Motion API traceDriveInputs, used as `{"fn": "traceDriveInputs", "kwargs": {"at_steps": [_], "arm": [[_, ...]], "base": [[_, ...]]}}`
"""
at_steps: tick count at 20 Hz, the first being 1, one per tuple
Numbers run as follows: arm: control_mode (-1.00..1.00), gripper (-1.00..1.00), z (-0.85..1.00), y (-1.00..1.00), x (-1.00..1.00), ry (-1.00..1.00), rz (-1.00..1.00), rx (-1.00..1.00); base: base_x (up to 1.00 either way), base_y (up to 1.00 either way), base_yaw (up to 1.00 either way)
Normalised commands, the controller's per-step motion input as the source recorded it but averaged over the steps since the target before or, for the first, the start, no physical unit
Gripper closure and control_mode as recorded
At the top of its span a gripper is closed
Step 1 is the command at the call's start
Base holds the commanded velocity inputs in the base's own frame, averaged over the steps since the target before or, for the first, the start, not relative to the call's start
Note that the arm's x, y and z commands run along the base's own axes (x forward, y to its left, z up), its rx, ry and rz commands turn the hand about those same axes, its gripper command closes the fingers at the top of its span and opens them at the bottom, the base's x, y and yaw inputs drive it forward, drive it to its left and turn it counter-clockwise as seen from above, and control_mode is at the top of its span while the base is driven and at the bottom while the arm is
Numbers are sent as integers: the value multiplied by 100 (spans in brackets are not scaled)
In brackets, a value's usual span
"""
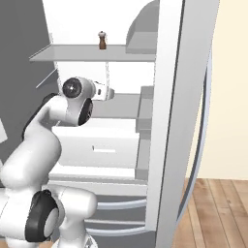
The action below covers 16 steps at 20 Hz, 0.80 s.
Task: Pick the kiwi and apple from the fridge and place them on the plate next to the blender to make a fruit smoothie.
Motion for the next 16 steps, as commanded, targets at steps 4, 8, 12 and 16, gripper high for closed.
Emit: {"fn": "traceDriveInputs", "kwargs": {"at_steps": [4, 8, 12, 16], "arm": [[-100, 100, 26, 0, -100, 41, 0, -15], [-100, 100, -13, 0, -100, 17, 3, -11], [-100, 100, -8, 4, -62, -8, 11, -8], [-100, 100, 0, 0, -5, 0, 0, 0]], "base": [[0, 0, 0], [0, 0, 0], [0, 0, 0], [0, 0, 0]]}}
